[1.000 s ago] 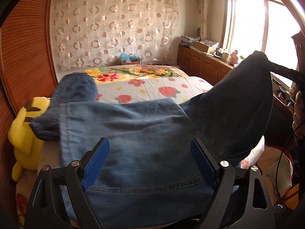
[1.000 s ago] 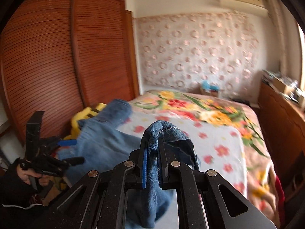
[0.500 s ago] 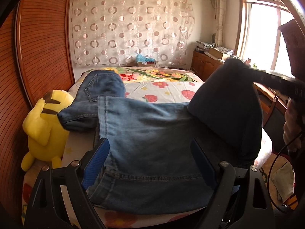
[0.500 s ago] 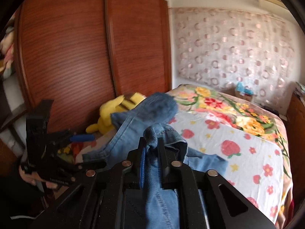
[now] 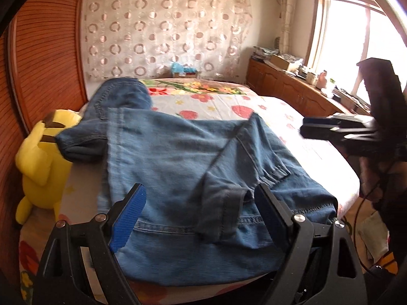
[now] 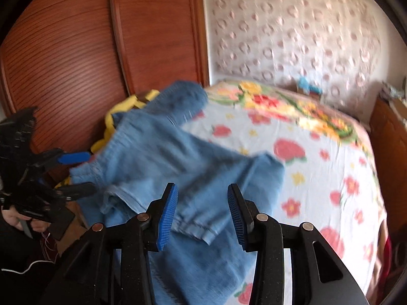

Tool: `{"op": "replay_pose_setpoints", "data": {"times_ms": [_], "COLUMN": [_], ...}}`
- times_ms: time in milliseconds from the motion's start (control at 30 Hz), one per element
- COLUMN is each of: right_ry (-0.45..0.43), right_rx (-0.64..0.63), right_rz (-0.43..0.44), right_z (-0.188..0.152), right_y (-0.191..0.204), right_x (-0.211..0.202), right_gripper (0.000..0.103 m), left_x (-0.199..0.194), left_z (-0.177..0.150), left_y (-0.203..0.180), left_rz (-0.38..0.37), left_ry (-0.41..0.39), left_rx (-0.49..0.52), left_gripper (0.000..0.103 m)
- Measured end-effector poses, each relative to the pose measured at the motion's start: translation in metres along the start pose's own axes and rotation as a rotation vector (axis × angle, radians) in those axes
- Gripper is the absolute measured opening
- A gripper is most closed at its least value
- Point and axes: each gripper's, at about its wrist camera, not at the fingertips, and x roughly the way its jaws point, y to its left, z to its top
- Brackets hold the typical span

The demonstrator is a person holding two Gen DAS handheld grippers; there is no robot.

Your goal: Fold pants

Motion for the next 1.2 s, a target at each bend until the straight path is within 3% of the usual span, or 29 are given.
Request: {"op": "replay_pose_setpoints", "data": {"times_ms": [133, 333, 433, 467, 500, 533, 700, 900, 1033, 1200], "right_ry": [0.076, 0.169, 0.2, 0.204, 0.206, 0.213, 0.11, -0.08, -0.116, -0.078], "right_rx": [0.054, 0.122, 0.133, 0.13, 0.125, 0.12, 0.064, 0.002, -0.043, -0.101], "right_rz": [0.016, 0.039, 0.058, 0.065, 0.079, 0.097, 0.134, 0.147, 0.162, 0.149], "right_z": [-0.006, -0.01, -0.005, -0.001, 0.002, 0.008, 0.049, 0.129, 0.165, 0.188], "right_y": [-0.008, -0.014, -0.013, -0.012, -0.011, -0.011, -0.003, 0.026, 0.057, 0.097], "right_x": [0.03, 0.059, 0.067, 0.069, 0.071, 0.075, 0.045, 0.002, 0.01, 0.063], "right_gripper": [0.043, 0.043, 0.042, 0.037, 0.014, 0.006, 0.003, 0.003, 0.003, 0.002], "left_x": [0.013, 0.03, 0.027, 0.025, 0.022, 0.018, -0.017, -0.052, -0.051, -0.037], "left_z": [-0.007, -0.017, -0.016, -0.015, -0.014, -0.013, 0.0, 0.009, 0.004, -0.009], "left_y": [-0.01, -0.013, -0.011, -0.011, -0.011, -0.012, -0.015, -0.015, -0.016, 0.001], "left_rz": [-0.017, -0.013, -0.022, -0.026, -0.03, -0.038, -0.061, -0.079, -0.065, -0.041], "left_ry": [0.032, 0.086, 0.073, 0.07, 0.063, 0.055, -0.021, -0.084, -0.066, -0.011], "left_rx": [0.045, 0.08, 0.082, 0.086, 0.086, 0.086, 0.076, 0.047, 0.045, 0.004], "left_gripper": [0.076, 0.03, 0.021, 0.02, 0.019, 0.019, 0.019, 0.019, 0.019, 0.019]}}
